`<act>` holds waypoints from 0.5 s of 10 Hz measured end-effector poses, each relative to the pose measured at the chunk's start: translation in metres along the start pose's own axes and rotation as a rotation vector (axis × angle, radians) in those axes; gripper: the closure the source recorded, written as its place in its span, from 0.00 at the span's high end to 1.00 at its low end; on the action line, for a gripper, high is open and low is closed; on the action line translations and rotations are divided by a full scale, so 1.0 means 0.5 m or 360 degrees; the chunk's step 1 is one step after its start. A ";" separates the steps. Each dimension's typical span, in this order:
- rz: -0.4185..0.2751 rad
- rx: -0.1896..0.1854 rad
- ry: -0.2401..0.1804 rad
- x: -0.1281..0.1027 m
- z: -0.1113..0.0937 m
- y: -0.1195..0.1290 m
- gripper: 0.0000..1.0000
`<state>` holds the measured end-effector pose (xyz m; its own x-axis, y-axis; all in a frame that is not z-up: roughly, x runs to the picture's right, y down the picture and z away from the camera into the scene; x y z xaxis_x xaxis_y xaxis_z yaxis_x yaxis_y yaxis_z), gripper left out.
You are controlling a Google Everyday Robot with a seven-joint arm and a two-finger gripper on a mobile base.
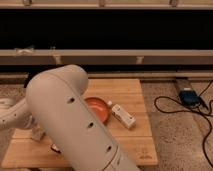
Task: Wipe the white sponge on the table
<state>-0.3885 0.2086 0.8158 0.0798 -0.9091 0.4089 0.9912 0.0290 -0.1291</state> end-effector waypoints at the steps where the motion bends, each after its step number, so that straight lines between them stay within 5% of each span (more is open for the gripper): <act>1: -0.0013 0.0007 0.0008 0.005 -0.001 -0.015 0.00; 5: -0.0014 0.0025 0.0028 0.050 0.004 -0.054 0.00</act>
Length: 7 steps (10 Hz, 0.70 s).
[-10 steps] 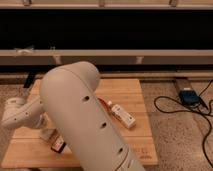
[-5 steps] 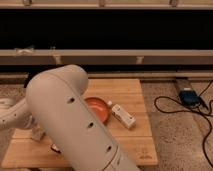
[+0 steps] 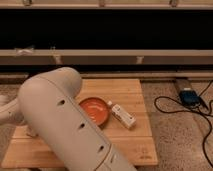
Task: Wipe the white sponge on the table
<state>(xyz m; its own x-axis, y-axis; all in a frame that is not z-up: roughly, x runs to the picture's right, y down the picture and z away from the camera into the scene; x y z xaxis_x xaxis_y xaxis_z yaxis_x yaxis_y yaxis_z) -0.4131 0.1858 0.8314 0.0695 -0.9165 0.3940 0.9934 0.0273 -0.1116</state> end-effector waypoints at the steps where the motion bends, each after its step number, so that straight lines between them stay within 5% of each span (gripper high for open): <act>1: 0.0012 0.0003 0.0002 0.011 0.002 -0.003 0.00; 4: 0.0087 0.0006 0.0007 0.058 0.013 0.010 0.00; 7: 0.0247 0.0007 0.0005 0.120 0.028 0.075 0.00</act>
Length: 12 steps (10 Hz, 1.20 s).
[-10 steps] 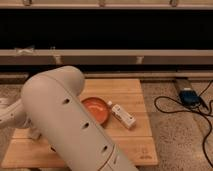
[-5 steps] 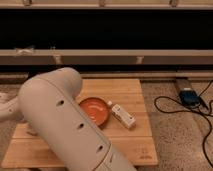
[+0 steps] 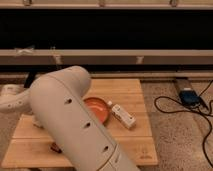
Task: Wipe the white sponge on the table
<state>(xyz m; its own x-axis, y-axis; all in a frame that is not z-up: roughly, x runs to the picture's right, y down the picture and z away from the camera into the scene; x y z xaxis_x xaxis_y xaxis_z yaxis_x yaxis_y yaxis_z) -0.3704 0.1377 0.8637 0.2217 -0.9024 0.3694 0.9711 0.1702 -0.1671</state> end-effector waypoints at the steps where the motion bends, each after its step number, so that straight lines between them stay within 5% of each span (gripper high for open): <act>1: 0.0035 -0.0001 -0.0001 0.011 0.002 0.016 0.00; 5: 0.0168 -0.0040 0.0005 0.041 0.013 0.119 0.00; 12: 0.0214 -0.0145 0.0009 0.007 0.027 0.228 0.00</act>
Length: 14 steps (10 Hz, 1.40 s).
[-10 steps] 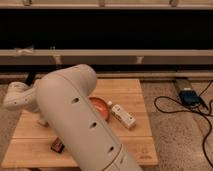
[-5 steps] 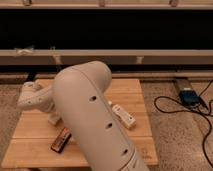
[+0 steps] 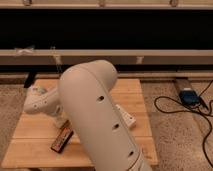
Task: Wipe the white sponge on the table
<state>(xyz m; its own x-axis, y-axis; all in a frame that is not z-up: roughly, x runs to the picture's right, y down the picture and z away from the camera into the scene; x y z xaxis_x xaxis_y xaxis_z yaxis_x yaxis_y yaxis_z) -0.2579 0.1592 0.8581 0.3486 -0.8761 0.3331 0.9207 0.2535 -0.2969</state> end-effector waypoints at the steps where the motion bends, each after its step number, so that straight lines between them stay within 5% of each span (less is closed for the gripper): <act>1: -0.0016 0.0001 0.0000 -0.018 -0.006 0.002 0.00; 7: -0.0223 0.0016 0.0034 -0.112 -0.040 -0.026 0.00; 14: -0.0520 0.0085 0.0058 -0.204 -0.077 -0.127 0.00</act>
<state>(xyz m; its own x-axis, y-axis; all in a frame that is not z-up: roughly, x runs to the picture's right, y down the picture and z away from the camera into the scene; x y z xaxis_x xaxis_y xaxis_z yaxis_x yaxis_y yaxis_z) -0.3587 0.2168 0.8087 0.0276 -0.9284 0.3705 0.9910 -0.0233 -0.1320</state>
